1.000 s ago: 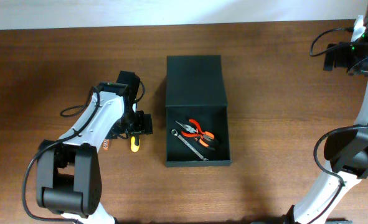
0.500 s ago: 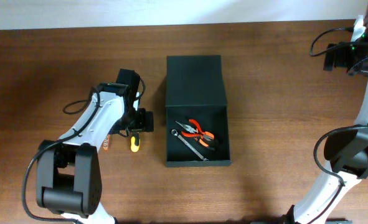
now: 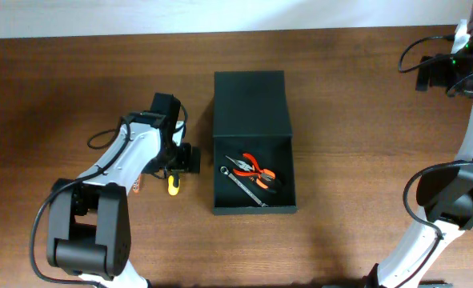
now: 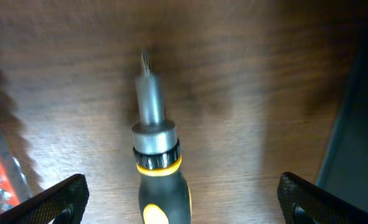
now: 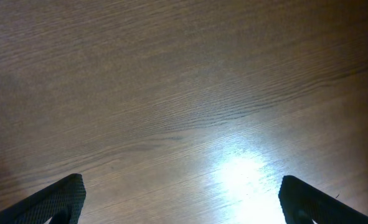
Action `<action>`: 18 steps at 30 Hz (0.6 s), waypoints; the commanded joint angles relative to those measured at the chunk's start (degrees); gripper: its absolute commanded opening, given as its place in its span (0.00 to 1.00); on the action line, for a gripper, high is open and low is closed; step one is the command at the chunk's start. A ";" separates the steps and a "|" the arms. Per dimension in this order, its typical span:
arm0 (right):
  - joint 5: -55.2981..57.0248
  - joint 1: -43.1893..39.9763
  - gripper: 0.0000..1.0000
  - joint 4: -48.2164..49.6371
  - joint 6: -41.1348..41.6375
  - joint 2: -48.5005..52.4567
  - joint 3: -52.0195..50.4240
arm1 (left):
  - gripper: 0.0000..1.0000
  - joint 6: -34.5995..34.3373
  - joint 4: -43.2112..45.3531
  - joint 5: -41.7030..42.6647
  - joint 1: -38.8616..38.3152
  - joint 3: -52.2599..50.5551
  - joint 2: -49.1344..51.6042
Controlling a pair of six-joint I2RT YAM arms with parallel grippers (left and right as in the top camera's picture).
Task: Pack container
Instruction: 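Lower the left gripper toward the screwdriver handle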
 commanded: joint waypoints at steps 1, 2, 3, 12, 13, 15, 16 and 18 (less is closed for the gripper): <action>-0.11 -0.11 0.99 0.15 0.72 0.11 -0.11 | 0.99 -0.39 0.31 -0.44 0.13 -2.25 0.39; -0.09 -0.11 0.99 0.15 0.72 0.11 -0.11 | 0.99 -1.33 0.35 -1.49 0.13 -2.58 0.39; -0.11 -0.11 0.99 0.15 0.70 0.11 -0.11 | 0.99 -2.14 0.42 -2.38 0.13 -2.89 0.39; -0.11 -0.11 0.99 0.15 0.72 0.11 -0.11 | 0.99 -4.52 0.63 -2.71 0.13 -3.08 0.39; -0.11 -0.11 0.99 0.15 0.72 0.11 -0.11 | 0.99 -5.01 0.72 -2.93 0.13 -3.08 0.39; -0.11 -0.11 0.99 0.15 0.72 0.11 -0.11 | 0.99 -5.40 0.90 -2.93 0.13 -3.13 0.42; -0.11 -0.11 0.99 0.15 0.72 0.11 -0.11 | 0.99 -5.42 0.92 -2.93 0.13 -3.13 0.42; -0.11 -0.11 0.99 0.15 0.70 0.11 -0.11 | 0.99 -5.99 0.90 -3.39 0.13 -3.13 0.42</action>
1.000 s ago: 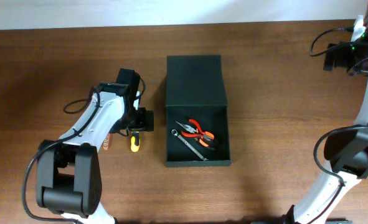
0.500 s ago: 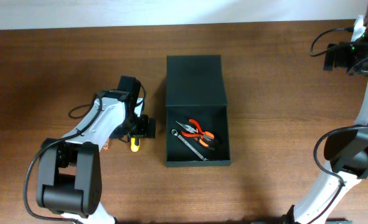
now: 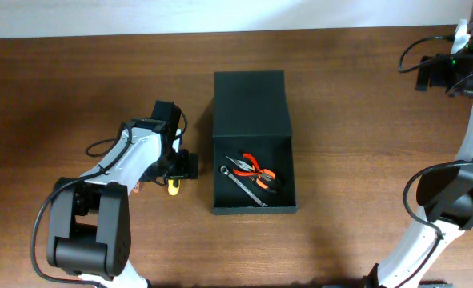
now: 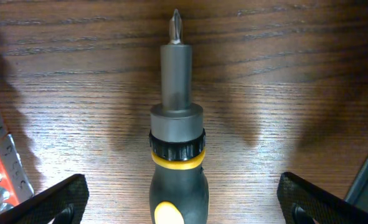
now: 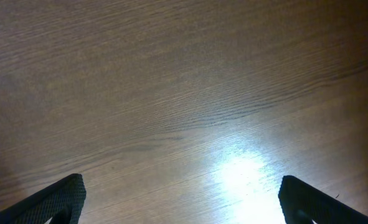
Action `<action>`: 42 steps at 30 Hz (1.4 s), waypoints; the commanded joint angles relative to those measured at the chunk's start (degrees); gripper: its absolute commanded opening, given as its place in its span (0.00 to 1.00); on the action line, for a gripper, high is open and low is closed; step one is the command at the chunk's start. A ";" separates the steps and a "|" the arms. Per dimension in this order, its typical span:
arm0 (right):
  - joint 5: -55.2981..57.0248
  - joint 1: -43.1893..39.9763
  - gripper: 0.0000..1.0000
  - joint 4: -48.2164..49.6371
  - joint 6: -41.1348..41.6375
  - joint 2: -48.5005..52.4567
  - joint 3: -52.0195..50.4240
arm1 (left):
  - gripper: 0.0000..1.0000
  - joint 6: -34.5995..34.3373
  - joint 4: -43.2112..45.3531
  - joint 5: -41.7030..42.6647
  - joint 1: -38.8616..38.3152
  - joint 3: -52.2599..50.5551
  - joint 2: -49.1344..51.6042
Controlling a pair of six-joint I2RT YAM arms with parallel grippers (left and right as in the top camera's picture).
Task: Pack container
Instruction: 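Lower the left gripper toward the screwdriver handle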
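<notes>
A black open box [image 3: 254, 144] lies mid-table with orange-handled pliers [image 3: 254, 169] and a silver wrench [image 3: 242, 185] inside. A black and yellow screwdriver [image 4: 177, 137] lies on the wood left of the box, its yellow end showing in the overhead view [image 3: 172, 187]. My left gripper [image 4: 180, 202] is open low over it, one finger [image 4: 53, 199] on each side of the handle, not touching. My right gripper [image 5: 180, 199] is open over bare wood at the far right of the table, empty.
An orange and silver tool lies just left of the screwdriver, partly under the left arm [image 3: 136, 152]. The box wall stands close on the right. The right arm's base [image 3: 448, 196] stands at the right edge.
My left gripper has come down closer over the screwdriver, which now fills more of the wrist view and lies centred between the open fingers. The right arm has not moved.
</notes>
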 commanded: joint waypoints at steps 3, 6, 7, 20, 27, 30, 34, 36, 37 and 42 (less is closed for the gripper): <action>-0.09 -0.11 0.99 0.15 0.70 0.11 -0.11 | 0.99 -1.88 0.07 -0.98 0.13 -0.46 0.42; -0.11 -0.11 0.99 0.15 0.68 0.11 -0.11 | 0.99 -1.86 0.26 -1.01 0.13 -0.83 0.42; -0.11 -0.11 0.99 0.15 0.70 0.11 -0.11 | 0.99 -1.86 0.48 -0.98 0.13 -1.18 0.42; -0.11 -0.11 0.99 0.15 0.70 0.11 -0.11 | 0.99 -1.86 1.81 -0.98 0.13 -3.43 0.42; -0.11 -0.09 0.99 0.15 0.70 0.11 -0.11 | 0.99 -1.86 2.97 -0.98 0.13 -3.45 0.44; -0.11 -0.11 0.99 0.15 0.68 0.11 -0.11 | 0.99 -1.86 3.26 -1.01 0.13 -3.45 0.57; -0.11 -0.11 0.99 0.15 0.68 0.11 -0.11 | 0.99 -1.88 3.43 -1.03 0.13 -3.45 0.96; -0.11 -0.11 0.99 0.15 0.68 0.11 -0.11 | 0.99 -1.90 3.41 -1.03 0.13 -3.45 1.40; -0.11 -0.11 0.99 0.15 0.70 0.11 -0.11 | 0.99 -2.05 3.39 -1.05 0.13 -3.45 1.70; -0.09 -0.11 0.99 0.15 0.70 0.11 -0.11 | 0.99 -2.97 3.26 -1.16 0.13 -3.45 3.65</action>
